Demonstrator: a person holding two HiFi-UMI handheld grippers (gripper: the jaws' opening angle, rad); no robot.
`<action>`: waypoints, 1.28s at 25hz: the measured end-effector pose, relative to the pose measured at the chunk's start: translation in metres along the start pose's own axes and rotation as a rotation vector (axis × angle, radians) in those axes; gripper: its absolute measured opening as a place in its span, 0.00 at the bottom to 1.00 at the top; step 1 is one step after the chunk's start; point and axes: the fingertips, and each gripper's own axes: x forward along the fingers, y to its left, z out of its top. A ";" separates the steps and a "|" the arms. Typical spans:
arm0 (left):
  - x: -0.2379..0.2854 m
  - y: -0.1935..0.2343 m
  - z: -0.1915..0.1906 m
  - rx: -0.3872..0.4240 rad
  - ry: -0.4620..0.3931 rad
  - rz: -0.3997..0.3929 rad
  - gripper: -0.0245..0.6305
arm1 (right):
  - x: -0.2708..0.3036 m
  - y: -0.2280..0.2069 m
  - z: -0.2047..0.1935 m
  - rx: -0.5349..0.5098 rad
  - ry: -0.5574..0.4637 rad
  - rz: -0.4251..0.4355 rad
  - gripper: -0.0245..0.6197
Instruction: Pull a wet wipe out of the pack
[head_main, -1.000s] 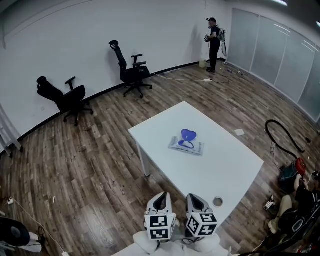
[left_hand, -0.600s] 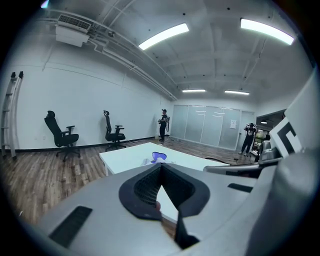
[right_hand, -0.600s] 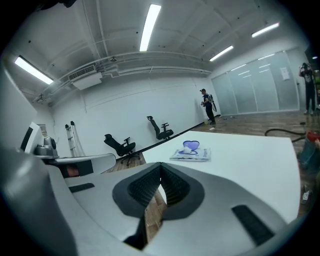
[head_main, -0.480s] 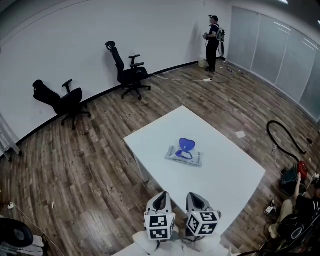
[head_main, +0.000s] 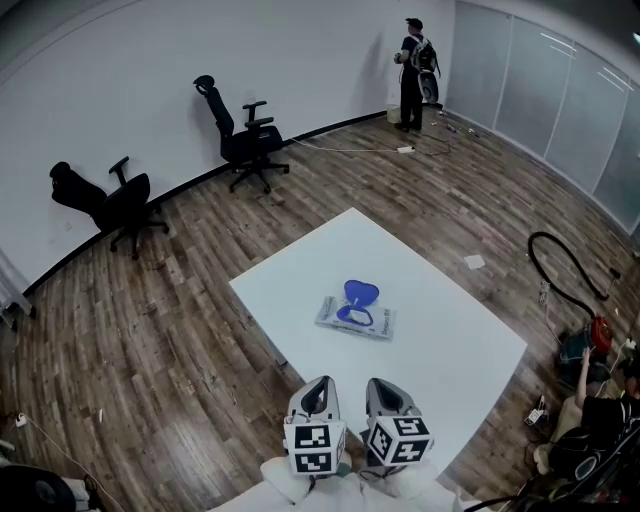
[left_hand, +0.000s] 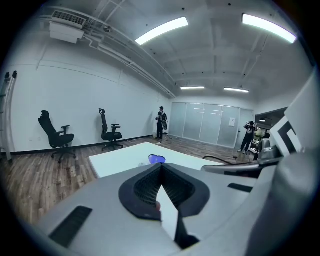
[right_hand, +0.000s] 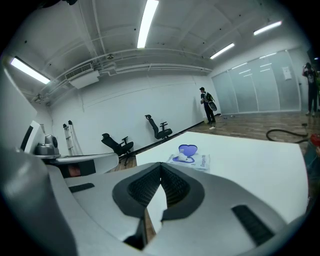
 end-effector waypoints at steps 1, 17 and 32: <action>0.004 -0.001 0.000 0.001 0.005 -0.002 0.03 | 0.002 -0.003 0.001 0.004 0.001 -0.004 0.05; 0.047 0.000 -0.012 -0.006 0.062 -0.006 0.03 | 0.032 -0.027 0.005 0.048 -0.003 0.017 0.05; 0.077 0.031 0.003 0.012 0.065 -0.032 0.03 | 0.095 -0.044 0.019 0.086 -0.042 -0.008 0.05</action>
